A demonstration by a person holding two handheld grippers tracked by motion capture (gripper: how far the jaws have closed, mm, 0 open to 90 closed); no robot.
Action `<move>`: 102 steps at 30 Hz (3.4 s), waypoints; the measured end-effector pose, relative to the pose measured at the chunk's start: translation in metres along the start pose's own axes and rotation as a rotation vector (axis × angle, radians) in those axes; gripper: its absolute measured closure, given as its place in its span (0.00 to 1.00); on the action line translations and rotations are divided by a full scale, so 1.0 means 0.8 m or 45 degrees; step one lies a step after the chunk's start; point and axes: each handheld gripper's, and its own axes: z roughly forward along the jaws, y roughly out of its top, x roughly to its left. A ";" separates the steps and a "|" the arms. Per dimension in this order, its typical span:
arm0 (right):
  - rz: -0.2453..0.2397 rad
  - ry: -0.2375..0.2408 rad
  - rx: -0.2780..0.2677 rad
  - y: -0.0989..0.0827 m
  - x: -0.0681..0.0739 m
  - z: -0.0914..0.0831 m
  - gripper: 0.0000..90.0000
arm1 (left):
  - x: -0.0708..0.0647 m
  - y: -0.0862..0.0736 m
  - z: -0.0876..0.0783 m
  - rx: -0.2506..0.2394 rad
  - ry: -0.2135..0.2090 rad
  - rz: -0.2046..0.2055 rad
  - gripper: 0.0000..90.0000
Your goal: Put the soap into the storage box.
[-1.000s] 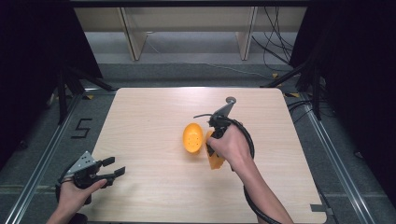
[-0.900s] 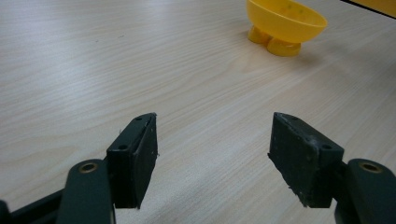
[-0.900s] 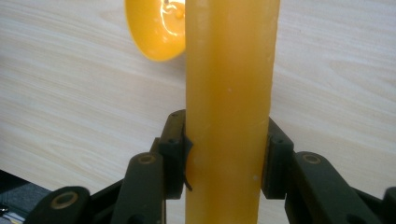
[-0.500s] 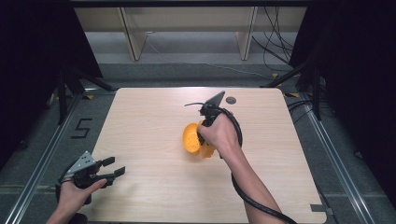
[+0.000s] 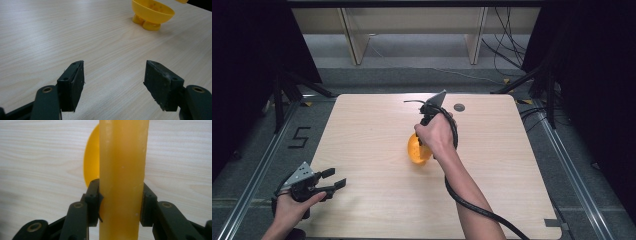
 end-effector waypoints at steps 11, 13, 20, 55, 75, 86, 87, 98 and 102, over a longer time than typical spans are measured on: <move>0.062 -0.026 -0.017 0.016 0.015 0.021 0.68 | -0.001 0.000 0.000 -0.001 -0.005 -0.014 0.35; 0.089 -0.029 -0.011 0.016 0.016 0.024 0.68 | 0.000 0.000 0.001 -0.003 -0.011 0.006 0.35; 0.071 -0.047 -0.013 0.015 0.018 0.029 0.68 | -0.001 0.000 0.001 -0.002 -0.006 0.002 0.35; 0.097 -0.086 0.011 0.021 0.028 0.053 0.68 | -0.001 0.000 0.002 -0.017 -0.034 0.013 0.35; 0.008 -0.129 -0.005 0.019 0.030 0.049 0.67 | -0.001 0.000 0.001 -0.003 -0.022 0.011 0.35; 0.029 -0.131 -0.048 0.017 0.037 0.046 0.59 | -0.001 0.000 0.001 0.002 -0.021 0.012 0.35; -0.026 -0.140 -0.058 0.017 0.034 0.045 0.59 | -0.001 0.000 0.001 0.001 -0.021 0.012 0.35; -0.074 -0.148 -0.085 0.015 0.032 0.042 0.54 | -0.001 0.000 0.001 0.004 -0.020 0.013 0.35; -0.091 -0.145 -0.104 0.013 0.031 0.038 0.51 | -0.001 0.000 0.001 0.002 -0.022 0.009 0.35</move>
